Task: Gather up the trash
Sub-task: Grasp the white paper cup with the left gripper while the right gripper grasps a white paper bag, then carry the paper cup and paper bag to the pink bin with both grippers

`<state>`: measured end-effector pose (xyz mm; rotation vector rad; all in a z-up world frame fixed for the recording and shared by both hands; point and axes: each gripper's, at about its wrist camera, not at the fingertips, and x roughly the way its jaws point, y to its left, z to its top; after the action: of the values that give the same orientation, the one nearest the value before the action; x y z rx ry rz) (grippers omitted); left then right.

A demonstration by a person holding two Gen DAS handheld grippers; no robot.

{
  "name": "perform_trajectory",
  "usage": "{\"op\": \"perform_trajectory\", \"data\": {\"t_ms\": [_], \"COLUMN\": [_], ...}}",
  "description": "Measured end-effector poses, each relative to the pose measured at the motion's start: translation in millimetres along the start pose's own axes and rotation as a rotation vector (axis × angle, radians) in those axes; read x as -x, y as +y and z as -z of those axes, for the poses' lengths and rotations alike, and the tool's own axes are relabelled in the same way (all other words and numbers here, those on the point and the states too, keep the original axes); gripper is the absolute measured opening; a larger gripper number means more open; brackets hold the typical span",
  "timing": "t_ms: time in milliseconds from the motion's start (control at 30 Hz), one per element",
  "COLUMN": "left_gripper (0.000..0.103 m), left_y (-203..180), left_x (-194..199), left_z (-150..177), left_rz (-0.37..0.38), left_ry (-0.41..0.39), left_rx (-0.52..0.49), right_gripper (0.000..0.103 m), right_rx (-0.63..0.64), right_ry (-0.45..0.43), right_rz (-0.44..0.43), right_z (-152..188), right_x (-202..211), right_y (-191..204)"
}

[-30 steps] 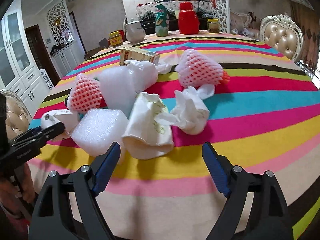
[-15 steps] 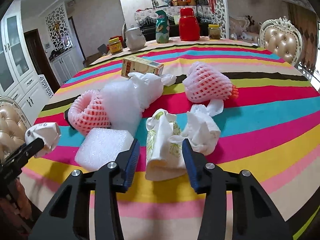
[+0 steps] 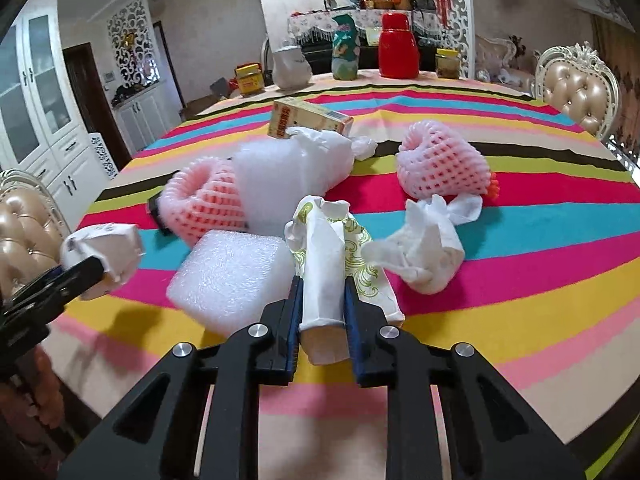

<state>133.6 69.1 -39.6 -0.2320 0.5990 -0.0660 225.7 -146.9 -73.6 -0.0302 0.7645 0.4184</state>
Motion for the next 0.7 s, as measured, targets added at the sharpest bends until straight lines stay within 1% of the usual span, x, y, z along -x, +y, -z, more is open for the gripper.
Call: {"op": "perform_trajectory", "data": {"t_ms": [167, 367, 533, 700], "left_gripper": [0.059, 0.059, 0.059, 0.059], "left_y": [-17, -40, -59, -87], "left_x": [4, 8, 6, 5], "left_z": [1, 4, 7, 12], "left_rz": [0.022, 0.052, 0.077, 0.101], "left_ry": [0.000, -0.005, 0.010, 0.017], "left_rx": [-0.034, -0.080, -0.117, -0.164], "right_gripper": [0.021, 0.021, 0.021, 0.021], "right_rx": [-0.008, -0.040, -0.070, -0.088], "right_ry": [-0.007, -0.043, -0.061, -0.103], "right_rz": [-0.019, 0.002, 0.013, 0.024], "right_z": [15, 27, 38, 45], "right_x": [21, 46, 59, 74], "right_y": [-1, -18, -30, -41]}}
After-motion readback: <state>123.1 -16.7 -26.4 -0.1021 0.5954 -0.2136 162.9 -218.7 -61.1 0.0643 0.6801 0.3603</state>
